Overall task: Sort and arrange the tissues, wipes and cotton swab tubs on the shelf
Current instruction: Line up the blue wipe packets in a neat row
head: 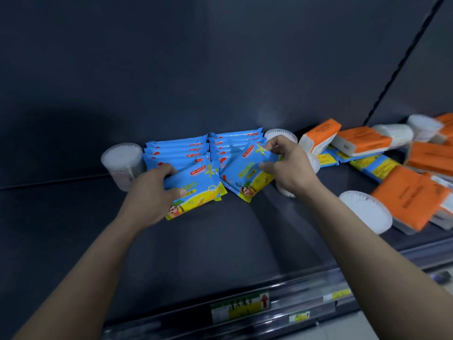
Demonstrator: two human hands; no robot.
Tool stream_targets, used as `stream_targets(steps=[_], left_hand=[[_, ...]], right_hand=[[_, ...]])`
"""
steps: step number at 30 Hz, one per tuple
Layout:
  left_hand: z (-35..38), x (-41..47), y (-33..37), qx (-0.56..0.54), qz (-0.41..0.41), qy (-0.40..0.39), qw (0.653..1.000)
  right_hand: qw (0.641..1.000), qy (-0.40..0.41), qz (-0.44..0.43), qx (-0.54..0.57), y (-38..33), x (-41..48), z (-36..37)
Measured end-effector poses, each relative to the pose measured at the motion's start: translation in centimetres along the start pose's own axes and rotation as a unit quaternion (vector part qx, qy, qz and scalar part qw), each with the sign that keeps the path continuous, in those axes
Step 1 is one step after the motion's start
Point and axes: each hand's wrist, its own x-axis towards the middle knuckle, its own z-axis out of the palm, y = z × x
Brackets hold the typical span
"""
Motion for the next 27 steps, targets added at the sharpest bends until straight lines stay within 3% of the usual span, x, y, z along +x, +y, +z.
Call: stream_targets(steps=[5,10,12,17,23,27], left_hand=[[0.3,-0.3,0.5,0.023,-0.011,0.014,1.0],[0.7,-0.5,1.2,0.045,-0.023,0.011,0.999],[0.7,-0.7,1.4,0.066,-0.025,0.015,0.997],[0.7,-1.1,1.3,0.13,-0.042,0.042,0.99],[1.2,0.0,0.8,0.165,-0.028,0.042,0.985],[1.3,0.3,-0.1,0.168,-0.036,0.056,0.984]], right_hand=[[0.978,-0.023,0.005,-0.209,-0.3,0.5,-1.3],[0.953,-0.051,-0.036,-0.296,-0.4,0.4,-1.9],[0.952,-0.06,-0.057,-0.293,-0.4,0.4,-1.8],[0.985,-0.068,-0.091,-0.13,-0.1,0.4,-0.4],[0.946,-0.077,-0.077,-0.305,1.6,1.1,1.0],[0.928,-0.06,-0.089,-0.358,1.6,1.3,1.5]])
